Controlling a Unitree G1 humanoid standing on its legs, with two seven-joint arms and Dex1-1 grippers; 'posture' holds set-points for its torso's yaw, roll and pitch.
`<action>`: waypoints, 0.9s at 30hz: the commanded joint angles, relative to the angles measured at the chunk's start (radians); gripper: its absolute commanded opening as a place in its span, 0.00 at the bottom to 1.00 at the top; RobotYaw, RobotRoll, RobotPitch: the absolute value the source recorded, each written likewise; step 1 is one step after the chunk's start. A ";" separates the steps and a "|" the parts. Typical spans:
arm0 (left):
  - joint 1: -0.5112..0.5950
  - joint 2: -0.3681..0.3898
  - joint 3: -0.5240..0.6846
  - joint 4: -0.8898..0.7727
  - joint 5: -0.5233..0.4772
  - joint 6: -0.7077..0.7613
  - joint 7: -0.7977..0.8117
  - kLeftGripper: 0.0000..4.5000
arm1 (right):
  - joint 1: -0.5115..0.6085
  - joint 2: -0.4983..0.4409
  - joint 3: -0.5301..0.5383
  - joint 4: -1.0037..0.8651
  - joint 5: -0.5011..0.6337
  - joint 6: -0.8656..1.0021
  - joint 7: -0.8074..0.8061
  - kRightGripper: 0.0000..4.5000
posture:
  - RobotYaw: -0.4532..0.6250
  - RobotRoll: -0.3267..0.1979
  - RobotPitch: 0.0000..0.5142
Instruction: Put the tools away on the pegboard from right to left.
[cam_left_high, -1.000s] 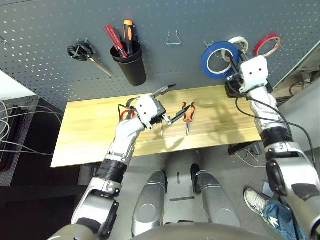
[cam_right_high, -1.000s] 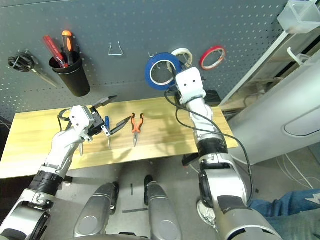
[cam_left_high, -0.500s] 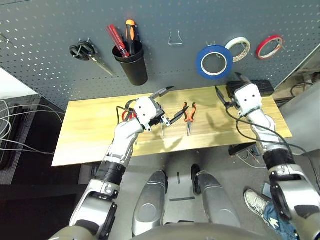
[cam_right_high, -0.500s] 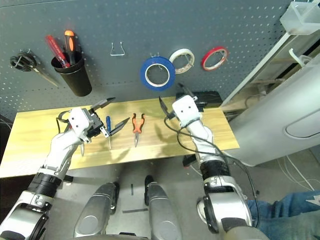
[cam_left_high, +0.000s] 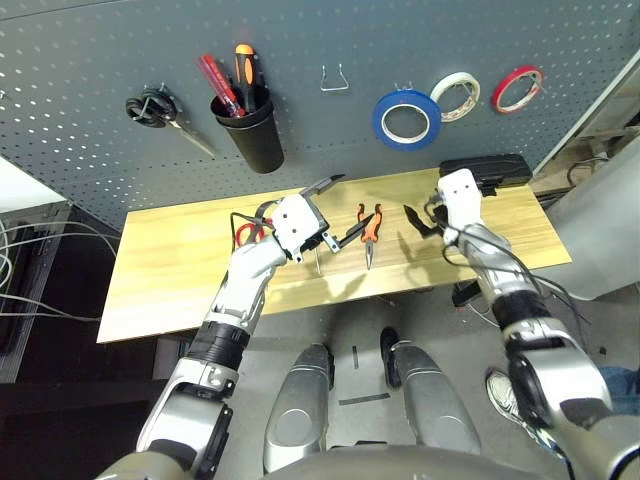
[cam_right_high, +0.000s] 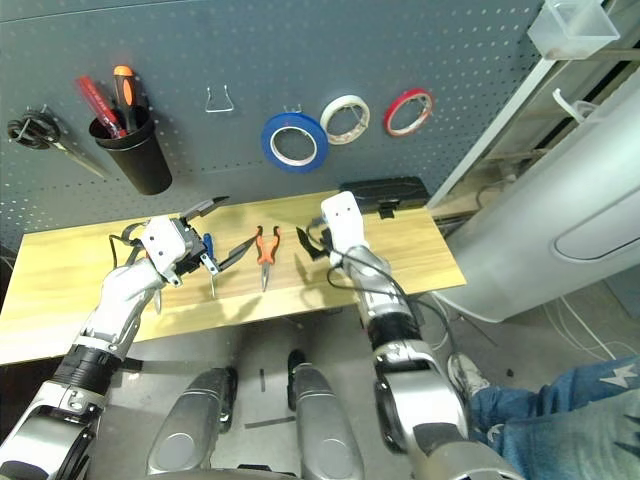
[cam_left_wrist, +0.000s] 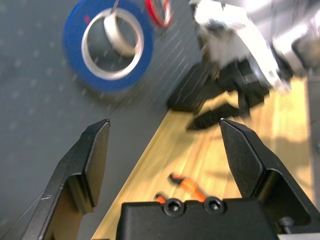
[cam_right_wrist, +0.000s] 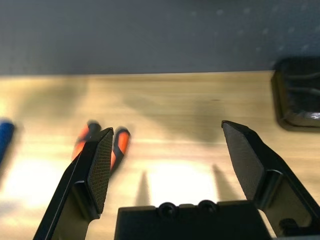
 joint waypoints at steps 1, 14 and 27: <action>0.013 0.016 -0.017 0.027 0.041 0.055 0.016 1.00 | -0.043 0.019 -0.022 0.083 0.027 0.095 -0.020 0.99 | 0.56 0.62 0.50; 0.029 0.022 -0.032 0.071 0.107 0.256 0.066 1.00 | -0.104 0.073 -0.026 0.207 0.021 0.191 -0.094 0.99 | 0.60 0.62 0.56; 0.074 0.024 -0.057 0.016 0.089 0.316 0.043 1.00 | -0.162 0.115 -0.084 0.326 0.046 0.171 -0.212 0.99 | 0.62 0.62 0.61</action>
